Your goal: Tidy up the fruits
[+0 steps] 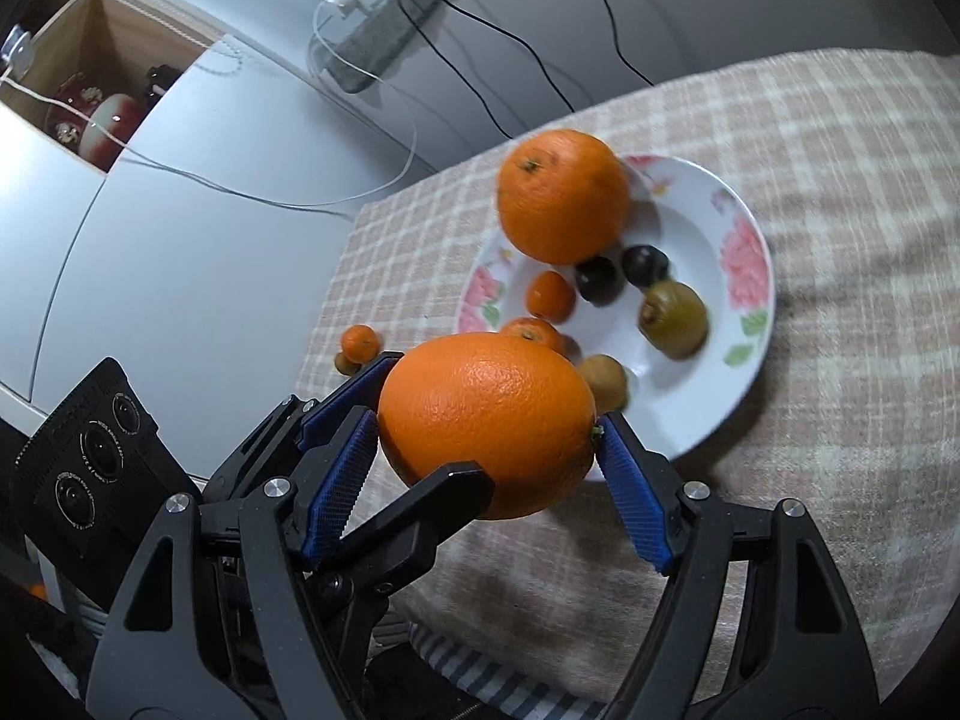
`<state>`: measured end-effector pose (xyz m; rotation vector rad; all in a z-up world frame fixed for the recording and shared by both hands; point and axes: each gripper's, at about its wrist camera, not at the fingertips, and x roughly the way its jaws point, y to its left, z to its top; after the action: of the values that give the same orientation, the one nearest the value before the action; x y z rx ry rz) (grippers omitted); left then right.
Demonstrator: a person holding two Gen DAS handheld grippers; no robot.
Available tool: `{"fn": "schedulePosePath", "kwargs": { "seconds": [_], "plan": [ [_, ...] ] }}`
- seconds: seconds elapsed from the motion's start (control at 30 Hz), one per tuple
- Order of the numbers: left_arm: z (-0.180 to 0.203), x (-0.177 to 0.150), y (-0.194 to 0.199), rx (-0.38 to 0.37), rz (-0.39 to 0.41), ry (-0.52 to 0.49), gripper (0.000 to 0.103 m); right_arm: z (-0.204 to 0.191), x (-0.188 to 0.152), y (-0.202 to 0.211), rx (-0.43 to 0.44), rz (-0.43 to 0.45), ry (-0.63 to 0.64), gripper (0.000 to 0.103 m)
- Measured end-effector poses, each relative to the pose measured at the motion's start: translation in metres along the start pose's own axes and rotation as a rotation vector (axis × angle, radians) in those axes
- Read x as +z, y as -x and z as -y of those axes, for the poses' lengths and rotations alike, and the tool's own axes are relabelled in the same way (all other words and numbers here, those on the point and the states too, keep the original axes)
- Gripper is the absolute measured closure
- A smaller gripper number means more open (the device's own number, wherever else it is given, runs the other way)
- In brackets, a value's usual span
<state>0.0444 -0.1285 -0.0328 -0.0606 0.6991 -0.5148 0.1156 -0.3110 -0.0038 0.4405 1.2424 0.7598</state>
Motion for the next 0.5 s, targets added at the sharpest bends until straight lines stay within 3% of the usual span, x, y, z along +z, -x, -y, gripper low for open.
{"fn": "schedulePosePath", "kwargs": {
  "seconds": [0.3, 0.5],
  "plan": [
    [-0.003, -0.001, -0.017, -0.008, -0.033, 0.012, 0.038, 0.011, 0.005, -0.008, -0.031, -0.011, -0.010, 0.025],
    [-0.005, 0.004, -0.026, 0.015, -0.011, -0.009, 0.037, 0.009, 0.012, -0.012, -0.069, 0.014, 0.036, 0.025]
  ]
}}
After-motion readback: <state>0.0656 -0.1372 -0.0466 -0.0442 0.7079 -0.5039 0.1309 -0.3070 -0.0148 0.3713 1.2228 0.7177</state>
